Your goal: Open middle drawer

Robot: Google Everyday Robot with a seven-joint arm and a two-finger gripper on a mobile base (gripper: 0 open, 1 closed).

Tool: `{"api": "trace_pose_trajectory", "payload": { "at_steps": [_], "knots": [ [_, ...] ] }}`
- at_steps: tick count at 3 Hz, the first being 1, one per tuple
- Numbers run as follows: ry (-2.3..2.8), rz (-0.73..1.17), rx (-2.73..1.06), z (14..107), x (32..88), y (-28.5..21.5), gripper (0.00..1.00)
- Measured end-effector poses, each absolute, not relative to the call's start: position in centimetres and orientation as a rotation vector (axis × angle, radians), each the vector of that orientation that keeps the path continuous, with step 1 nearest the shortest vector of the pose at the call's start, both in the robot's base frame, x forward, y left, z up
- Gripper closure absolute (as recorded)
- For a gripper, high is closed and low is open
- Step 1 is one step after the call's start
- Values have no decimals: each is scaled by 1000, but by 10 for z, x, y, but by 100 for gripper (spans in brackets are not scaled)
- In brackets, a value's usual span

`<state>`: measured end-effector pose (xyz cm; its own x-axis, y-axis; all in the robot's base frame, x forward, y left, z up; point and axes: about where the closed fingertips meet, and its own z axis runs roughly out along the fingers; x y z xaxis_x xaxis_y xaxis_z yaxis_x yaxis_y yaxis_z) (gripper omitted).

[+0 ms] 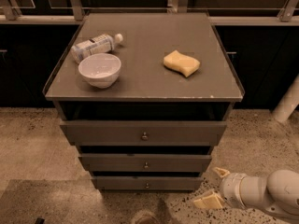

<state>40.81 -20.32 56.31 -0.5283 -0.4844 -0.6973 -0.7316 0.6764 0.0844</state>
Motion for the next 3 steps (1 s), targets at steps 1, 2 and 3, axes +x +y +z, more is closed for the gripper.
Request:
{"api": "trace_pose_trajectory", "payload": {
  "at_steps": [1,2,3],
  "knots": [
    [2233,489,-931,563,408,-203,42],
    [2233,490,-931,563,408,-203,65],
    [2192,522,-959,559,422,-195,89]
  ]
}}
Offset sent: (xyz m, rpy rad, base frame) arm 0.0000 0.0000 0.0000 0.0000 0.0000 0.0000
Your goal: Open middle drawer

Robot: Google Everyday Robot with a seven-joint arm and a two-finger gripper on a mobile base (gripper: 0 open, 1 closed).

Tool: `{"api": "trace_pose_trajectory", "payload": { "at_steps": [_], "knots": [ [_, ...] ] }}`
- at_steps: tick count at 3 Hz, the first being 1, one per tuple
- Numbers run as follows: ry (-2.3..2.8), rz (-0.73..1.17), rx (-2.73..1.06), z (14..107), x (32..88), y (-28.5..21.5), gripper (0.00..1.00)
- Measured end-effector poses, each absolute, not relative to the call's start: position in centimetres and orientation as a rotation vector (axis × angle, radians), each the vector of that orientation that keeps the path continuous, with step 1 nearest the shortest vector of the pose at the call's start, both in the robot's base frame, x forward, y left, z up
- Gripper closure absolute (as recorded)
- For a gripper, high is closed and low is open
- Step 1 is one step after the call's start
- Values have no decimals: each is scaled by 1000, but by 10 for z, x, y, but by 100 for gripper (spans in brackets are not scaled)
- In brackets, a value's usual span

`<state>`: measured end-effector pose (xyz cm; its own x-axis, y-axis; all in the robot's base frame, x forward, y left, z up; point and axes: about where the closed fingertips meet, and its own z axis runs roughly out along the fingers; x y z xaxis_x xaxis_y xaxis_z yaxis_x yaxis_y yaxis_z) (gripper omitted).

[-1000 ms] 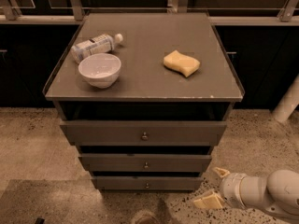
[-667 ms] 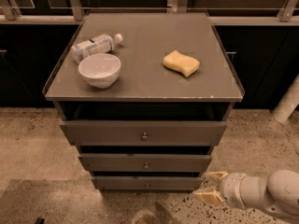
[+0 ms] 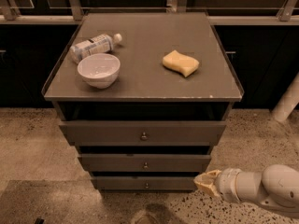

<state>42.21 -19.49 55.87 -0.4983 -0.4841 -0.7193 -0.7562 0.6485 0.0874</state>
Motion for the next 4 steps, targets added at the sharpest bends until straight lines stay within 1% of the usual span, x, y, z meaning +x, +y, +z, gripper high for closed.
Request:
{"api": "trace_pose_trajectory", "payload": {
  "at_steps": [1,2,4],
  "knots": [
    [2115,505,-913,549,460,-195,100],
    [2059,469,-818,534,500,-206,100],
    [2045,393,-529,488,540,-238,100]
  ]
}}
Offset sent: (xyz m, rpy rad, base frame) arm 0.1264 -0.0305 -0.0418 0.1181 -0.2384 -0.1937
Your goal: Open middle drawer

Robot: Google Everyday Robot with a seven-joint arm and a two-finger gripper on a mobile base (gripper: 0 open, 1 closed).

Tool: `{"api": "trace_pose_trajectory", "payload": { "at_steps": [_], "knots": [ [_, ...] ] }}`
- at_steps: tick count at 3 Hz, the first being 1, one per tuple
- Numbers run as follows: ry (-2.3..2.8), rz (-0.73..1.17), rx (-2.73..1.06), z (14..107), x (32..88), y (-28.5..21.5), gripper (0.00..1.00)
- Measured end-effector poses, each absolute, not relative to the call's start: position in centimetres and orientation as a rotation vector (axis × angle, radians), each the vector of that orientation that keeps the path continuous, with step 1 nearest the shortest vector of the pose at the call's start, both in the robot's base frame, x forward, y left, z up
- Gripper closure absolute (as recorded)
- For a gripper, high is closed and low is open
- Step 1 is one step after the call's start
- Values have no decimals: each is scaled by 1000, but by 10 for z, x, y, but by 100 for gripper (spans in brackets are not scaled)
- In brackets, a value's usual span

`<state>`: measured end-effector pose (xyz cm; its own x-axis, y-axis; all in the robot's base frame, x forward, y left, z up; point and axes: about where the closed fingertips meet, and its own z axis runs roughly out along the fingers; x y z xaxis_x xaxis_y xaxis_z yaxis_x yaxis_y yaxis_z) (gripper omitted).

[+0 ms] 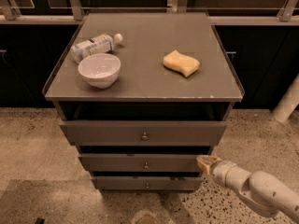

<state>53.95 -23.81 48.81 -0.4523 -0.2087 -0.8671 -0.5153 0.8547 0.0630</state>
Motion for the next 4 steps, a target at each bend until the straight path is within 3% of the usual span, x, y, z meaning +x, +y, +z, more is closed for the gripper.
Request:
{"api": "trace_pose_trajectory", "payload": {
  "at_steps": [2,4],
  "knots": [
    [2016,351,-421,474,555,-242,100],
    [1906,260,-191,459,617,-256,100]
  ]
}}
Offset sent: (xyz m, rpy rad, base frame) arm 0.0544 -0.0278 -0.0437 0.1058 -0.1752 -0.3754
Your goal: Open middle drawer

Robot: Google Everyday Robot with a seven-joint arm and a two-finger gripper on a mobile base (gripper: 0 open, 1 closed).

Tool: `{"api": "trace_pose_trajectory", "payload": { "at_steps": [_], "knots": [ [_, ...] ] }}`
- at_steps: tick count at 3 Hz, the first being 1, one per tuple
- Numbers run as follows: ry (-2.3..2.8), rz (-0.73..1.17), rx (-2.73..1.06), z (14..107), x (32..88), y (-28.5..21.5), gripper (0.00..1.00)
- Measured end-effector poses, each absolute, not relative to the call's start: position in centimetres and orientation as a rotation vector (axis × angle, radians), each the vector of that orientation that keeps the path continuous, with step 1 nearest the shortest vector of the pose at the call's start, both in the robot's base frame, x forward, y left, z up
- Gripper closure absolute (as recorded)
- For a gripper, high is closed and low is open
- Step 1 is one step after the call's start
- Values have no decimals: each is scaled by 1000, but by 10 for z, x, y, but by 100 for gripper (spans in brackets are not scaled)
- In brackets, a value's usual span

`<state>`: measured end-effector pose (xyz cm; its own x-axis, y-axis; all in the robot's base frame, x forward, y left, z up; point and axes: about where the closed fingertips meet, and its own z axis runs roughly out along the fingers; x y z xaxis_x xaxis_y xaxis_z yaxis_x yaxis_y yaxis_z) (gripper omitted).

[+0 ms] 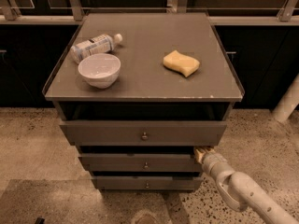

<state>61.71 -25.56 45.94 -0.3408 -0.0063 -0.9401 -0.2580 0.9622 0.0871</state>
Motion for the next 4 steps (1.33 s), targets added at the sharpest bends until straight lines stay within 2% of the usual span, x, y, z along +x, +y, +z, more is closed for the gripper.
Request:
{"api": "trace_pose_trajectory", "payload": {
  "at_steps": [4],
  "knots": [
    [1895,202,-406,455,635,-239,100]
  ]
}}
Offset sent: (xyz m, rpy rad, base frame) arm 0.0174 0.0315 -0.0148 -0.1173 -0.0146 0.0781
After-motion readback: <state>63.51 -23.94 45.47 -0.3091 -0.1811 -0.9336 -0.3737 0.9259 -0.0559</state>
